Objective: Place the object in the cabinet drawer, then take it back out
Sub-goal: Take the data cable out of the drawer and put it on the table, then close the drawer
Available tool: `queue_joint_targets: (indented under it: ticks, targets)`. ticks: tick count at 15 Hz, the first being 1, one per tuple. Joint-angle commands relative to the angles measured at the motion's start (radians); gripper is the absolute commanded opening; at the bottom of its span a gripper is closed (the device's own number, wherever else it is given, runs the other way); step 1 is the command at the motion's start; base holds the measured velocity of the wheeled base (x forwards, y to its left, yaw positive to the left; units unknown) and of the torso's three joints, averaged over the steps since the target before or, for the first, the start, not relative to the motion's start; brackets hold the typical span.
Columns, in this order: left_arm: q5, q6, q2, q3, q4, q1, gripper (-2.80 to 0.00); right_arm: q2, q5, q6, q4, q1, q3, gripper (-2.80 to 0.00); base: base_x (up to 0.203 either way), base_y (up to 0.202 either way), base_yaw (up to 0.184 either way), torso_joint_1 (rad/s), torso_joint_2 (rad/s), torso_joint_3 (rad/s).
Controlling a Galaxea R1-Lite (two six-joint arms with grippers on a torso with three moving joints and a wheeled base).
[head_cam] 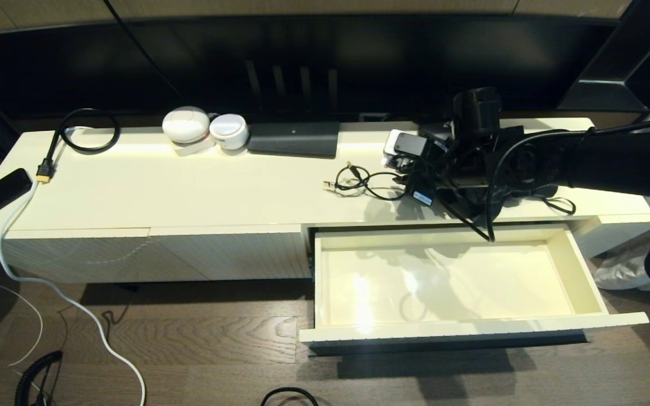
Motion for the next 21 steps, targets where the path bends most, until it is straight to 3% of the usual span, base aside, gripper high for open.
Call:
queue_joint_targets:
  ticks: [1, 5, 8, 16, 17, 21]
  targets:
    - [0.000, 0.000, 0.000, 0.000, 0.000, 0.001, -2.80, 0.010, 0.001, -0.005, -0.003, 0.006, 0.001, 0.00, 0.000, 0.000, 0.000, 0.000, 0.00, 0.000]
    - [0.000, 0.000, 0.000, 0.000, 0.000, -0.001, -2.80, -0.015, 0.002, -0.003, -0.002, 0.011, 0.011, 0.00, 0.000, 0.000, 0.000, 0.000, 0.00, 0.000]
    - [0.000, 0.000, 0.000, 0.000, 0.000, 0.000, -2.80, -0.149, 0.007, -0.003, 0.027, 0.008, 0.089, 0.00, 0.000, 0.000, 0.000, 0.000, 0.00, 0.000]
    - [0.000, 0.000, 0.000, 0.000, -0.001, -0.001, -2.80, -0.627, 0.007, -0.002, 0.147, 0.006, 0.731, 0.00, 0.000, 0.000, 0.000, 0.000, 0.00, 0.000]
    - [0.000, 0.000, 0.000, 0.000, 0.000, 0.001, -2.80, -0.680, 0.006, -0.003, 0.151, 0.011, 0.798, -2.80, 0.000, 0.000, 0.000, 0.000, 0.00, 0.000]
    - [0.000, 0.000, 0.000, 0.000, 0.000, 0.001, -2.80, -0.840, 0.004, -0.006, 0.159, 0.034, 1.007, -2.80, 0.000, 0.000, 0.000, 0.000, 0.00, 0.000]
